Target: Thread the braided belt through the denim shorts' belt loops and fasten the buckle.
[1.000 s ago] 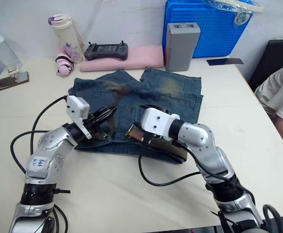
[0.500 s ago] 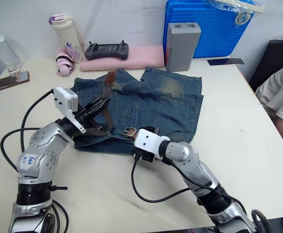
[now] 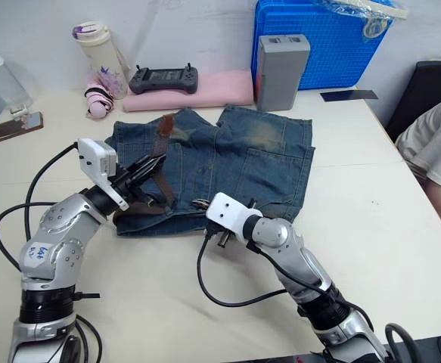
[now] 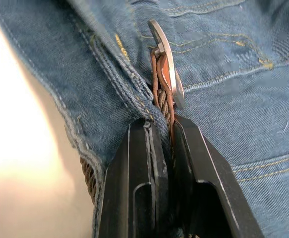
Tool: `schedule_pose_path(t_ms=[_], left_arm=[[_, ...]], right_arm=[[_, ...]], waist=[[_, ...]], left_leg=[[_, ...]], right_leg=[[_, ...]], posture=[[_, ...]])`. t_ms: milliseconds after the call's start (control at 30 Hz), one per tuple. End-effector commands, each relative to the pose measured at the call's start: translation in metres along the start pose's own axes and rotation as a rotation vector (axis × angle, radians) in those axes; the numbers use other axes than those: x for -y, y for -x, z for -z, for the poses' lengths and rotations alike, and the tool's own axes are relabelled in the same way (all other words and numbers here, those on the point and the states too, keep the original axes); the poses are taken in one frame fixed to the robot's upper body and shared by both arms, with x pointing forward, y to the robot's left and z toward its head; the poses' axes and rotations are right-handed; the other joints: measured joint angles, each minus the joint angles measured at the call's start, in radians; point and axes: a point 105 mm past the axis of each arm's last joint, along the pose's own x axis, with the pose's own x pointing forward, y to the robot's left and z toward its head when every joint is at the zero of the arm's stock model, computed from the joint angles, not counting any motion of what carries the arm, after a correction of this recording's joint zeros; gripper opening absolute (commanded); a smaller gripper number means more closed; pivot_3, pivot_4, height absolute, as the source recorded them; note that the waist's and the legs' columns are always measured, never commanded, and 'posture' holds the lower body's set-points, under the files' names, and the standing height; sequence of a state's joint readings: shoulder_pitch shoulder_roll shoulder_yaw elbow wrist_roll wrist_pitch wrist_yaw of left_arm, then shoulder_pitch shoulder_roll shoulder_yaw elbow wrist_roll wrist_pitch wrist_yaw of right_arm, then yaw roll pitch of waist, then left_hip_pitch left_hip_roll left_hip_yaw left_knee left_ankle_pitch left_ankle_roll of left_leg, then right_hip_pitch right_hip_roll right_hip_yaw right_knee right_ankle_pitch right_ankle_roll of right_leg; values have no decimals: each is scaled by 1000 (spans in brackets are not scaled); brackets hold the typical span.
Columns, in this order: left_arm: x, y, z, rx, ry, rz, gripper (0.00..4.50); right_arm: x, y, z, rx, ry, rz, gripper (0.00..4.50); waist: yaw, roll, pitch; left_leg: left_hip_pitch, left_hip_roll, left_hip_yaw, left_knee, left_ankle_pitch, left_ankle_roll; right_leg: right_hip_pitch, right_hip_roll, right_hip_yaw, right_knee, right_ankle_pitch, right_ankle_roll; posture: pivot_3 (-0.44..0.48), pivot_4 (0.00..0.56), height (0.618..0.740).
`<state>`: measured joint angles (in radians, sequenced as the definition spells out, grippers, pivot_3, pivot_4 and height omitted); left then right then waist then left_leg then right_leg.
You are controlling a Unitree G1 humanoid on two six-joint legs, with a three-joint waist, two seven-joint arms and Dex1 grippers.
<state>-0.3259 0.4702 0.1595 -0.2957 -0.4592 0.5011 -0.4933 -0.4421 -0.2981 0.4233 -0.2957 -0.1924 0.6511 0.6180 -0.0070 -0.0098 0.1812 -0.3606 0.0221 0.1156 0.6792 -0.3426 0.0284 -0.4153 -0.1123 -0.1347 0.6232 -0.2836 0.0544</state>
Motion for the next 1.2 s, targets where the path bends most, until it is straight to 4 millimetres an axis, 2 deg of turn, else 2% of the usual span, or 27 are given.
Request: schedule_pose_path(t_ms=[33,133,300,400,733,1200], left_arm=[[17,7,13,-108,-73,79,0],[25,20,38,-257,-101,114,0],[35,38,59,-394,-85,132,0],[40,45,70,-463,-74,141,0],[25,44,82,-528,5,17,0],[20,36,79,-571,51,-35,0]], right_arm=[[11,5,-5,1,-33,51,15],[15,6,-7,-2,-66,74,15],[19,7,-12,-1,-103,107,15],[22,8,-16,4,-113,125,15],[23,11,-28,36,-101,137,15],[18,18,-42,83,-44,133,15]], waist=[[0,0,0],[1,0,0],[3,1,0],[2,1,0],[3,1,0],[3,1,0]], left_leg=[[0,0,0,0,0,0],[0,0,0,0,0,0],[-1,0,0,-1,-1,-1],[-8,-1,0,0,-1,-1],[-10,-1,1,0,0,-1],[-10,-1,1,1,1,-1]], right_leg=[[0,0,0,0,0,0],[0,0,1,-1,0,0],[-3,-1,2,-2,0,0],[-10,-2,2,-1,0,0],[-13,-2,2,1,0,0],[-13,-2,2,3,0,0]], posture=[[0,150,728],[0,150,728],[0,150,728],[0,150,728],[0,150,728],[0,150,728]])
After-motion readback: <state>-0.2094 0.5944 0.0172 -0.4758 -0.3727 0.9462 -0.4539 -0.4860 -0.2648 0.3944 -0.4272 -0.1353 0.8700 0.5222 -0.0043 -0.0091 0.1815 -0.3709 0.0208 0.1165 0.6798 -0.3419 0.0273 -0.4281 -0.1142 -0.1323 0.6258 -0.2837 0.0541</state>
